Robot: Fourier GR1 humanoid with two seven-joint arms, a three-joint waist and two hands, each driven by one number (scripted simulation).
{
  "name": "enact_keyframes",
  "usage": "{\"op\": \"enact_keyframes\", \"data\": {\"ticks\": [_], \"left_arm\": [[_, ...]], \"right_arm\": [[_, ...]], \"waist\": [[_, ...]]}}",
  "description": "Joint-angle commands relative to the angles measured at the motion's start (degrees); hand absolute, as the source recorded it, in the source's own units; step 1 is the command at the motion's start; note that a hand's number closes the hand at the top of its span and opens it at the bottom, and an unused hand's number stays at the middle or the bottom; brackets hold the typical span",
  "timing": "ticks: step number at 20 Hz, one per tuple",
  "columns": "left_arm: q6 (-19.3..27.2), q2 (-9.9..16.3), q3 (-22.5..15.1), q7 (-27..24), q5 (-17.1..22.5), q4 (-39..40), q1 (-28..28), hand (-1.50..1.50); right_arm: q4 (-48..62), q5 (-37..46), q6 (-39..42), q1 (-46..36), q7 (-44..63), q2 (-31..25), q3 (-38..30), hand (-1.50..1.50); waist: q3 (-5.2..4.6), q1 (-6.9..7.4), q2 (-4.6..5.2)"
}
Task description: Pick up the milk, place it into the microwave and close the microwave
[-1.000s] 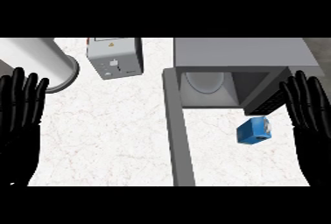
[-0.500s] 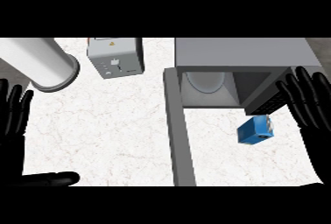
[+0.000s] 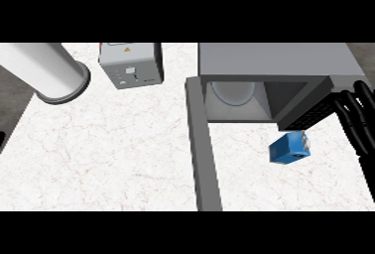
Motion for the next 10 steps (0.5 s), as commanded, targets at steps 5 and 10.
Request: {"op": "enact_keyframes", "data": {"ticks": [5, 10], "left_arm": [[-5.5, -0.5, 4.6, -1.1, 5.0, -3.0, 5.8, -1.50], [-6.4, -0.1, 9.1, 1.9, 9.2, -6.2, 6.2, -1.50]], "right_arm": [[4.9, 4.2, 0.6, 1.9, -2.7, 1.9, 0.1, -1.50], [11.0, 4.0, 4.3, 5.5, -9.9, 2.2, -1.3, -1.50]], "waist": [[0.00, 0.11, 0.05], [0.02, 0.04, 0.07]]}}
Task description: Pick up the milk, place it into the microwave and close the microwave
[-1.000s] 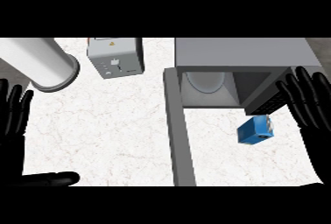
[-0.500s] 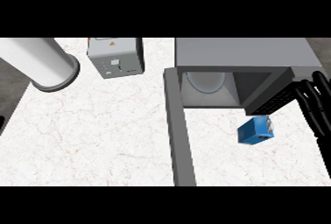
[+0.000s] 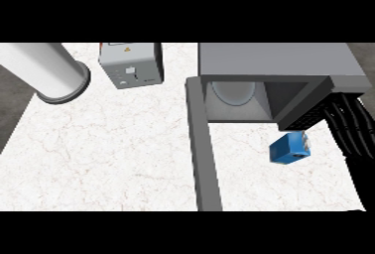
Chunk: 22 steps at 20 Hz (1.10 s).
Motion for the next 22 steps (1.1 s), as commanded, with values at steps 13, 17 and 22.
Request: {"op": "enact_keyframes", "data": {"ticks": [13, 17, 22], "left_arm": [[-8.2, -2.1, 7.1, 0.5, 7.2, -3.7, 6.3, -1.50], [-6.7, -1.0, 8.9, 3.0, 7.0, -1.7, 2.1, -1.50], [-12.4, -4.4, 10.0, -1.4, 7.3, -2.2, 8.1, -1.50]], "right_arm": [[23.8, 4.1, 2.2, 1.9, -18.7, 0.0, -7.5, -1.50], [28.4, 5.0, 1.9, -0.6, -20.0, -1.4, -9.6, -1.50], [40.4, 6.2, 4.5, 0.9, -32.5, -3.1, -12.3, -1.50]], "waist": [[0.01, 0.08, 0.00], [0.00, -0.11, 0.04], [0.01, 0.15, 0.01]]}}
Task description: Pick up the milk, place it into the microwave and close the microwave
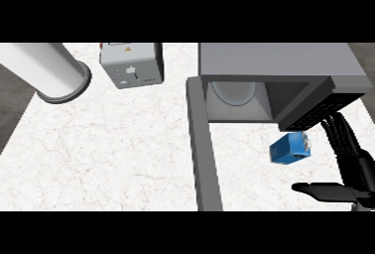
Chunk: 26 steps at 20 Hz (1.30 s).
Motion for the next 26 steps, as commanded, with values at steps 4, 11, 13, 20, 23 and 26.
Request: {"op": "enact_keyframes", "data": {"ticks": [4, 11, 13, 20, 23, 26], "left_arm": [[-1.7, -1.7, 2.3, 0.5, 3.9, -3.3, 1.4, -1.50], [0.3, -1.7, -1.2, 3.5, 4.8, -8.8, 4.7, -1.50], [-3.4, 0.4, 3.8, 0.0, 5.9, 0.9, 0.1, -1.50], [-5.1, -1.2, 4.6, -2.4, 5.0, 1.9, 0.5, -1.50], [-2.4, -1.7, 2.7, 2.6, 5.8, -4.1, 1.6, -1.50], [-2.0, -1.5, 1.4, 1.4, 3.6, -1.7, -0.8, -1.50]], "right_arm": [[14.0, 1.7, 1.0, -4.2, -8.3, -0.4, -0.8, -1.50], [22.0, 3.6, 1.2, -8.1, -13.9, -2.4, -1.5, -1.50], [30.6, 6.0, -0.2, -12.5, -17.4, -1.8, -0.8, -1.50], [41.7, 8.6, -2.8, -15.3, -26.8, -3.4, -2.2, -1.50], [42.4, 7.7, -1.5, -17.0, -24.8, -5.0, -2.8, -1.50], [48.6, 9.8, -3.0, -19.3, -29.3, -4.6, -2.4, -1.50]], "waist": [[0.00, 0.16, 0.00], [0.01, 0.44, -0.02], [0.01, 0.45, 0.09], [0.02, 0.49, 0.13], [0.04, 0.53, 0.12], [0.09, 0.87, 0.36]]}}
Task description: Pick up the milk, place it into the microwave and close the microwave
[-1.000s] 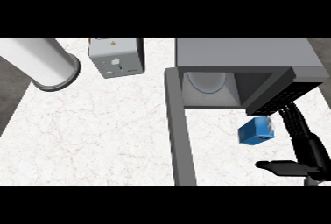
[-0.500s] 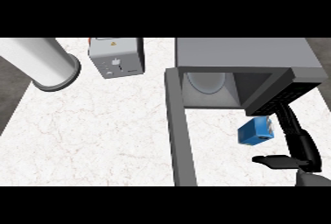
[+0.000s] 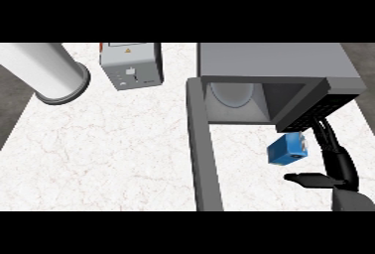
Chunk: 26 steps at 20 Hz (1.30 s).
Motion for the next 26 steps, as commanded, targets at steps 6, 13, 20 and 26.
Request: {"op": "enact_keyframes", "data": {"ticks": [6, 13, 20, 26], "left_arm": [[-0.2, 0.4, 0.5, 0.7, 2.0, -4.1, 1.4, -1.50], [-1.2, 2.2, 4.0, 1.0, 5.1, -2.9, 1.8, -1.50], [-0.9, 1.6, 3.2, 2.4, 5.5, -3.2, 0.9, -1.50], [-1.2, 1.0, 4.9, 2.2, 6.4, -3.8, 2.3, -1.50]], "right_arm": [[13.5, 3.5, 1.1, -6.3, -5.5, -1.0, 1.8, 1.50], [14.9, 4.0, -6.5, -8.4, -10.6, 3.6, 1.9, 1.50], [17.6, 3.5, -9.1, -11.8, -13.2, 5.2, 1.1, 1.50], [10.5, 0.9, -2.6, -9.6, -8.9, 8.0, 4.3, 1.50]], "waist": [[1.05, 1.89, 1.43], [0.98, 1.54, 1.24], [1.00, 1.45, 1.34], [0.88, 0.82, 0.89]]}}
